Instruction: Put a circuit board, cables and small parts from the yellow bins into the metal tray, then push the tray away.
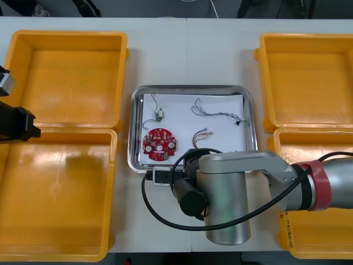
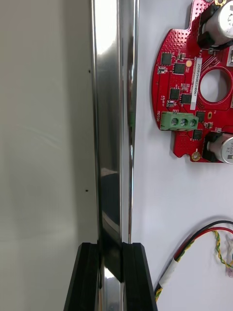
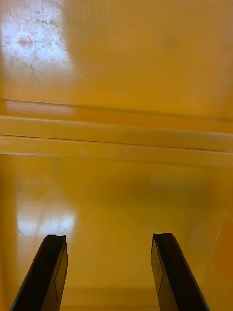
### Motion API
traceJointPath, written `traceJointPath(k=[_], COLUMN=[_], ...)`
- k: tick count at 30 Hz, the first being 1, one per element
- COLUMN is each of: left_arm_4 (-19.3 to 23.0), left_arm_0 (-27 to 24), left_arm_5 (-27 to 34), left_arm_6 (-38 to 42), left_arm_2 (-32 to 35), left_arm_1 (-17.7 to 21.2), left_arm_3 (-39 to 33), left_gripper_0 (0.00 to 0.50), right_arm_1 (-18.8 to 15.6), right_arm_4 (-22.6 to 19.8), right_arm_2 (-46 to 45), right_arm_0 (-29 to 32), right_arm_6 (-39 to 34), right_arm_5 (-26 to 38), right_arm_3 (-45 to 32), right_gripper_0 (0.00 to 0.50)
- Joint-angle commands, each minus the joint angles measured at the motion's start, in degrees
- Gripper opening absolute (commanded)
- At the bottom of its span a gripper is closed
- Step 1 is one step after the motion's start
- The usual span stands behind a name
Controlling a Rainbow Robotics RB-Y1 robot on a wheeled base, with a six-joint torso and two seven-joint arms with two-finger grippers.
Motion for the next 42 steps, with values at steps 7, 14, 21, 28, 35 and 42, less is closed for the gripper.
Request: traceJointPath(k=[7, 14, 21, 28, 35, 42], left_arm_4=[0.45, 0.45, 0.45, 0.45, 0.45, 0.45], left_arm_0=[0.65, 0.65, 0.65, 0.65, 0.65, 0.65], left_arm_5=[-0.53, -0.53, -0.53, -0.53, -0.53, -0.53], left_arm_6=[-3.06, -3.06, -3.06, -3.06, -3.06, -3.06], left_arm_2=[1.90, 1.90, 1.90, 1.90, 1.90, 1.90], left_arm_1=[2.66, 2.66, 2.66, 2.66, 2.66, 2.66], left_arm_3=[-1.41, -1.41, -1.41, -1.41, -1.41, -1.41], left_gripper_0=[0.500, 0.500, 0.500, 0.500, 0.500, 0.500], right_arm_1=[-1.94, -1.50, -1.41, -1.41, -0.71, 0.08], right_arm_4=[-2.12, -2.12, -2.12, -2.12, -2.21, -2.21], right_arm_2=[0.65, 0.65, 0.74, 0.65, 0.74, 0.65], right_arm_0=[-6.13, -7.44, -8.85, -10.52, -11.93, -12.72], right_arm_6=[-1.77, -1.77, -1.33, -1.16, -0.98, -0.89], right_arm_5=[-1.82, -2.88, -4.11, -5.16, -5.95, -7.10], right_arm_3=[4.02, 5.87, 7.01, 7.54, 8.94, 11.31], right_gripper_0=[0.000, 0.000, 0.000, 0.000, 0.000, 0.000])
